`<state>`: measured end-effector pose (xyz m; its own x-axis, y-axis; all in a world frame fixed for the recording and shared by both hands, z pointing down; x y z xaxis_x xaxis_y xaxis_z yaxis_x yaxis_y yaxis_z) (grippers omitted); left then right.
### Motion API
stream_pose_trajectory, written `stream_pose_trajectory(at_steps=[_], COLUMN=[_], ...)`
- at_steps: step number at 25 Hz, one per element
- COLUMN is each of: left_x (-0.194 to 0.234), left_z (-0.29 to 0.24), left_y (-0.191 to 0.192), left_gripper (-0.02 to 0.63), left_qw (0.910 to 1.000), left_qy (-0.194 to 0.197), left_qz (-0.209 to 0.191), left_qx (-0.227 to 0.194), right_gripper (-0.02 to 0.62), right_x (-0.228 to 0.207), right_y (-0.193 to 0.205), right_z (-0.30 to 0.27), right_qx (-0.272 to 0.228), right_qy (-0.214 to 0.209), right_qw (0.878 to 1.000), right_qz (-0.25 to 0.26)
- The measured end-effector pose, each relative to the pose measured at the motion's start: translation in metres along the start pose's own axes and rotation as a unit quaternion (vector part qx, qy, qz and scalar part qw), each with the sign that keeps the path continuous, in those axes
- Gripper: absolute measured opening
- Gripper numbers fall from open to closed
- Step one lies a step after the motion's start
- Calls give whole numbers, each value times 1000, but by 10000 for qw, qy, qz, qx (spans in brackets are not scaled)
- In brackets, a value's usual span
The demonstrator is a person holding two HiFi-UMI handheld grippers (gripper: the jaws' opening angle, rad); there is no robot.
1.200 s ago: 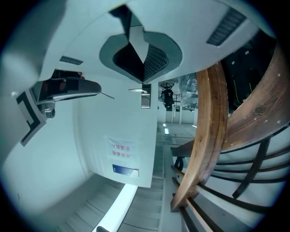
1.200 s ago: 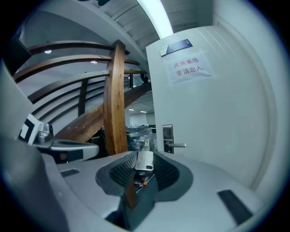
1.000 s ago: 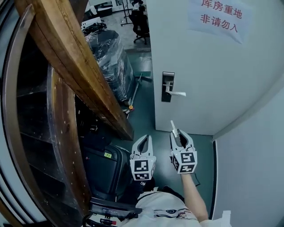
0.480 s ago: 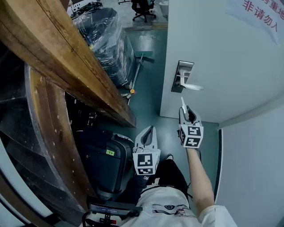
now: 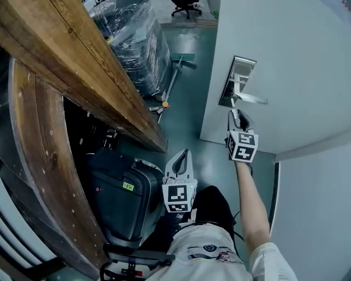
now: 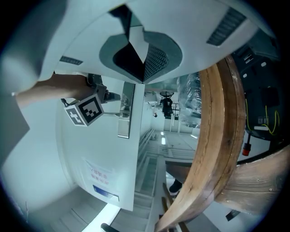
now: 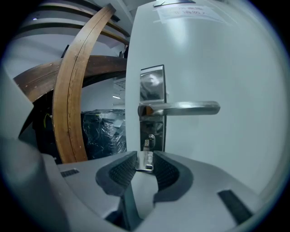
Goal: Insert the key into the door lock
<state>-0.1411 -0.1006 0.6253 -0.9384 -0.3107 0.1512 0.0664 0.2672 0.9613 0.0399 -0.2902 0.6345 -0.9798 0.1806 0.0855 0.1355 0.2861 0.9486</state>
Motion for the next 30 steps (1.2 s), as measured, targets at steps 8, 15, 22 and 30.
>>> stream_pose_trajectory(at_steps=[8,15,22,30], left_x=[7,8,13,21], left_z=[-17,-25,-28,-28], left_y=[6,7,0,6], left_gripper=[4,3,3,4], left_qw=[10000,9999,9999,9998], left_qy=[-8,-13,-38,-117], left_qz=[38,93,88,89], left_qx=[-10,45,56,153], right_gripper=[120,120,120,120], right_x=[-1,1,19,21], right_y=[0,-2,-10,-16], right_z=[-17,-22,-25,-50], right_qx=[-39,237,416,139], right_qy=[5,159,945,1134], right_qw=[10000,9994,9906,9911], right_qz=[-42,-186,-896,-685])
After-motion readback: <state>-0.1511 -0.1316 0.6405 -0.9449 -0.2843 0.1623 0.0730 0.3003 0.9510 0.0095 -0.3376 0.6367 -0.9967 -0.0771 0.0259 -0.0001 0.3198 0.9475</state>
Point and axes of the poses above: the fingertips, and each gripper's own axes: z backward along the fingers, x to its left, y out of its underside, the point moved 7 cm from there along z, backward along the fingers, and after that the axes turned 14 degrees about y, right-handed, at the moved point
